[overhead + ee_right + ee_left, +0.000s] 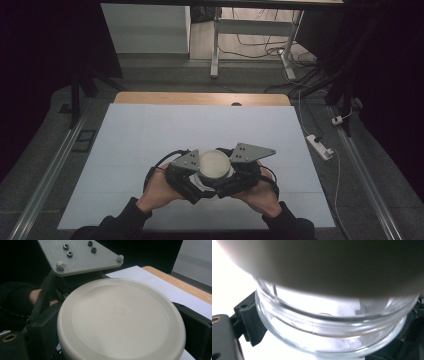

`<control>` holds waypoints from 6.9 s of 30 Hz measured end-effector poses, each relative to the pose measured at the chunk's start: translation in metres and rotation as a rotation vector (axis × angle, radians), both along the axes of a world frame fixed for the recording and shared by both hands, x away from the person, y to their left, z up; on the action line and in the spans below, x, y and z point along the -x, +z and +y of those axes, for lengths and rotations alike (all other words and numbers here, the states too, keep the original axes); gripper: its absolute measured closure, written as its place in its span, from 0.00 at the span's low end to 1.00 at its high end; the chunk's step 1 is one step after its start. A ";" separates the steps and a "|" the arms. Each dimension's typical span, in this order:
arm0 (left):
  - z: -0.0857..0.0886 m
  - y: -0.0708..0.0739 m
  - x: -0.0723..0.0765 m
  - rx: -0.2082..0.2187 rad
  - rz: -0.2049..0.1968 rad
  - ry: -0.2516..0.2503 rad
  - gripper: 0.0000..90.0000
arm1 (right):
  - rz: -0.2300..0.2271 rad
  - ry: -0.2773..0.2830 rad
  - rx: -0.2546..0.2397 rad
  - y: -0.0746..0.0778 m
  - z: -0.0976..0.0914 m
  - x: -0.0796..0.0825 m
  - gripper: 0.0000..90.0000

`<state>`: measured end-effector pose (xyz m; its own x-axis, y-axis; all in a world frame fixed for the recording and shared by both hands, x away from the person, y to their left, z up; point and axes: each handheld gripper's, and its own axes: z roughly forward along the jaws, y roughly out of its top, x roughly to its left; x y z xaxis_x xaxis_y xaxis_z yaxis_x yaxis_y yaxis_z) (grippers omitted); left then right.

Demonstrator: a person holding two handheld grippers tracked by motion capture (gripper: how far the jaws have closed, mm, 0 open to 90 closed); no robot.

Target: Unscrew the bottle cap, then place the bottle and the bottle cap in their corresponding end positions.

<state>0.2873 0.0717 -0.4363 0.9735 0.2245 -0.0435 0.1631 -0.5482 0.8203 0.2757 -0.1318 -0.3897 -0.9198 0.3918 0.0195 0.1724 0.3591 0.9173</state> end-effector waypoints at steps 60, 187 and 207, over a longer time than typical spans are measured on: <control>0.043 -0.007 -0.027 0.022 -0.019 0.208 0.08 | -0.005 -0.069 0.038 -0.024 -0.029 0.005 0.07; 0.013 -0.075 -0.133 -0.018 -0.023 0.315 0.07 | 0.138 -0.014 0.343 -0.151 0.030 -0.021 0.07; 0.019 -0.079 -0.132 -0.008 0.076 0.338 0.01 | 0.149 -0.009 0.316 -0.145 0.028 -0.019 0.02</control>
